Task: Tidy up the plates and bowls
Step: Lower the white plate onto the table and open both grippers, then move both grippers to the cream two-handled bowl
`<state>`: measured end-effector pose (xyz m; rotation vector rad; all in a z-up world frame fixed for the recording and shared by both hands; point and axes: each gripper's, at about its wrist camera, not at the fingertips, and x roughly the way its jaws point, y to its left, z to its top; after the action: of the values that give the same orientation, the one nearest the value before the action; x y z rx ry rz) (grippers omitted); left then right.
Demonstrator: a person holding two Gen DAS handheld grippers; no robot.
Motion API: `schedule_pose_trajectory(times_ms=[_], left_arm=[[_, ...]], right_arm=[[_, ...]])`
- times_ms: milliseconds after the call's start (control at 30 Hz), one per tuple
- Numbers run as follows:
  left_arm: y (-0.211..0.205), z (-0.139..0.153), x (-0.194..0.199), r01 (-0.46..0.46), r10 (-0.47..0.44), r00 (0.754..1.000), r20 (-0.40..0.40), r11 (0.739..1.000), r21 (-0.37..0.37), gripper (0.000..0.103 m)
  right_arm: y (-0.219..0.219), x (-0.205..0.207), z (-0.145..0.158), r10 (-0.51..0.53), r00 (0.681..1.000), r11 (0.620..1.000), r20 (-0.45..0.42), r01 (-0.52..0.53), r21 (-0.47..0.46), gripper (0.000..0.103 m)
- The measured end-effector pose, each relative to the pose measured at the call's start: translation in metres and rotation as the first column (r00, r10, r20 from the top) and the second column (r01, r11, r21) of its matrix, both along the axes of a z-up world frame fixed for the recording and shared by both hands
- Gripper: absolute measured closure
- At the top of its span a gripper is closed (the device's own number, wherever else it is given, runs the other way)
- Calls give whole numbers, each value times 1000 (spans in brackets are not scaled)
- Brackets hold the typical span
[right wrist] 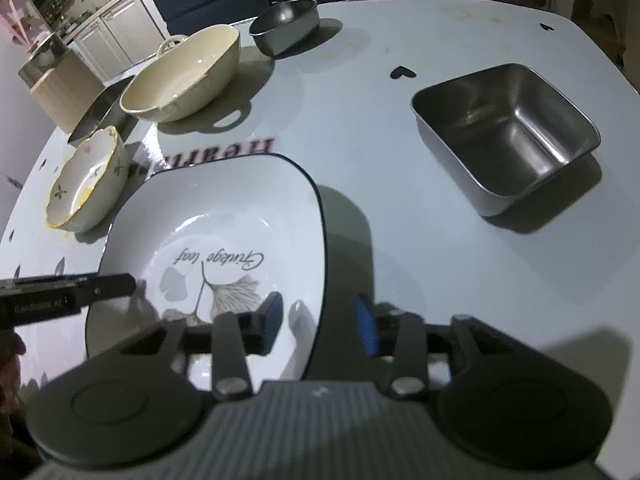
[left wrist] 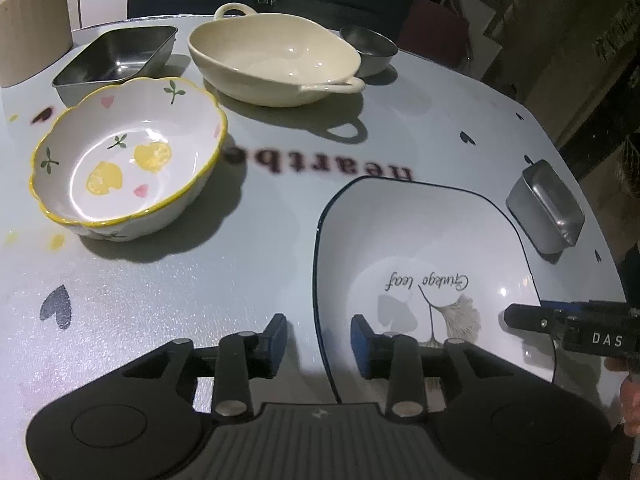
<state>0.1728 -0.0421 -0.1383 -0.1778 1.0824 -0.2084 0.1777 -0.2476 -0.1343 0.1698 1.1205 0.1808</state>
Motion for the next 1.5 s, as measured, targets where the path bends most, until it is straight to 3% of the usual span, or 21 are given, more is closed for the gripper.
schedule_pose_trajectory(times_ms=[133, 267, 400, 467, 700, 1167, 1500], left_arm=[[1, 3, -4, -5, 4, 1000, 3, 1000, 6, 52], [0, 5, -8, 4, -4, 1000, 6, 1000, 16, 31], [1, 9, -12, -1, 0, 1000, 24, 999, 35, 10], [2, 12, -13, -1, 0, 1000, 30, 999, 45, 4], [3, 29, -17, 22, -27, 998, 58, 997, 77, 0], [43, 110, 11, -18, -14, 964, 264, 993, 118, 0], [72, 122, 64, -101, 81, 938, 336, 994, 42, 0]], right_arm=[[0, -2, -1, -1, 1000, 1000, 4, 1, -3, 40], [-3, -6, 0, -4, 1000, 1000, 19, 4, -1, 21], [-10, -10, 0, -20, 1000, 1000, 21, 20, -19, 13], [-13, -12, 2, -32, 999, 999, 28, 33, -18, 2], [-19, -24, 21, -34, 995, 999, 92, 34, 7, 0], [-2, -16, 81, -45, 950, 990, 309, 2, 138, 0], [34, 36, 91, -115, 926, 966, 361, 20, 258, 0]])
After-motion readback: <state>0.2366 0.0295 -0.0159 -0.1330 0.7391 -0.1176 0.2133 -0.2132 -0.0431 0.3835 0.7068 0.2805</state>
